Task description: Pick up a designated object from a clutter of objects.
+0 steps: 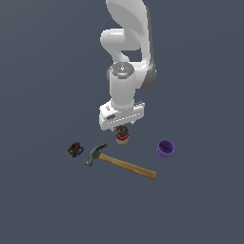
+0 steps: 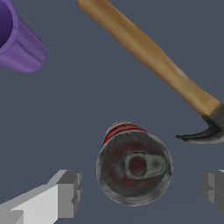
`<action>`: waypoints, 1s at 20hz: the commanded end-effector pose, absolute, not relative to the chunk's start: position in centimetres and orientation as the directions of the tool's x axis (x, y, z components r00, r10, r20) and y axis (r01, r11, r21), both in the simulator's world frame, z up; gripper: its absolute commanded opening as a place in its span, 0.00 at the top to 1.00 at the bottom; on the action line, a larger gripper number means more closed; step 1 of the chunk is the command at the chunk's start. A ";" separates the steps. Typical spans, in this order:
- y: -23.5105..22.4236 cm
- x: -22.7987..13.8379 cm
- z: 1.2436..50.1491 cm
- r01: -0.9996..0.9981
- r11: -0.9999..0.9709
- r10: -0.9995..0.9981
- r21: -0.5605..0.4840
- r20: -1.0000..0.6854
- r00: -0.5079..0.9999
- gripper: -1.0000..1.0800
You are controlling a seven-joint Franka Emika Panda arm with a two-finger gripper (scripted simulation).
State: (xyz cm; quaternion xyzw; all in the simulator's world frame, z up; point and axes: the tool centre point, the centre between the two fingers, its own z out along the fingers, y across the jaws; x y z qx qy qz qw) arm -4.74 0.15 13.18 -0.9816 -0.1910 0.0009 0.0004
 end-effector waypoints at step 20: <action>0.1 -5.0 8.0 0.387 -0.922 0.387 0.000 0.000 0.922 0.04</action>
